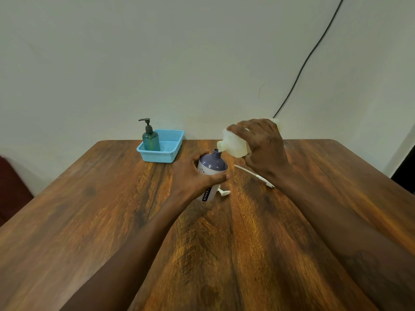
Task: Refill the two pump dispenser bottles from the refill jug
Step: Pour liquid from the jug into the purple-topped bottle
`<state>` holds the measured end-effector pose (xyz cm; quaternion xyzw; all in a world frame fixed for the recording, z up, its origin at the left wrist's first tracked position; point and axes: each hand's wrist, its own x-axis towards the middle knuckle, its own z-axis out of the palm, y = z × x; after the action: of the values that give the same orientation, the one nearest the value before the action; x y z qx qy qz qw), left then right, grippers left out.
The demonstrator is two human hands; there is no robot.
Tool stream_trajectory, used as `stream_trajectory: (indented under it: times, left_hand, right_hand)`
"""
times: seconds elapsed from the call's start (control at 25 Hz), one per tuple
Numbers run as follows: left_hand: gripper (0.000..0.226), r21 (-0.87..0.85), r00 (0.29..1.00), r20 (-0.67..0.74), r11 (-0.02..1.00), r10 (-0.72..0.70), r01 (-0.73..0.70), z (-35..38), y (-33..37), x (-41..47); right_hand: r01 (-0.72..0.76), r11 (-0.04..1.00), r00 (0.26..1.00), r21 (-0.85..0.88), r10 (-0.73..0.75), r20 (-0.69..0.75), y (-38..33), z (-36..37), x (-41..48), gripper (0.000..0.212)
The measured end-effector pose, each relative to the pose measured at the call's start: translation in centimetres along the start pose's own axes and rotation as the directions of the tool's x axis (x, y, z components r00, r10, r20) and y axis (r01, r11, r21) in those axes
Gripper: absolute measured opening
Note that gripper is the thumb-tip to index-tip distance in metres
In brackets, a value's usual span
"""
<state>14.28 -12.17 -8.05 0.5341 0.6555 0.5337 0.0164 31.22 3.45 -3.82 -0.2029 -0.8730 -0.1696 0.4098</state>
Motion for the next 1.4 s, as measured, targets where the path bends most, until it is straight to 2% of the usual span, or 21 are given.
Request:
stream_trajectory:
  times: [1.4]
  left_hand:
    - [0.061, -0.018, 1.0, 0.013, 1.0, 0.024, -0.024, -0.2, 0.2, -0.5]
  right_hand:
    - [0.013, 1.0, 1.0, -0.028, -0.013, -0.025, -0.2, -1.2, 0.6, 0.08]
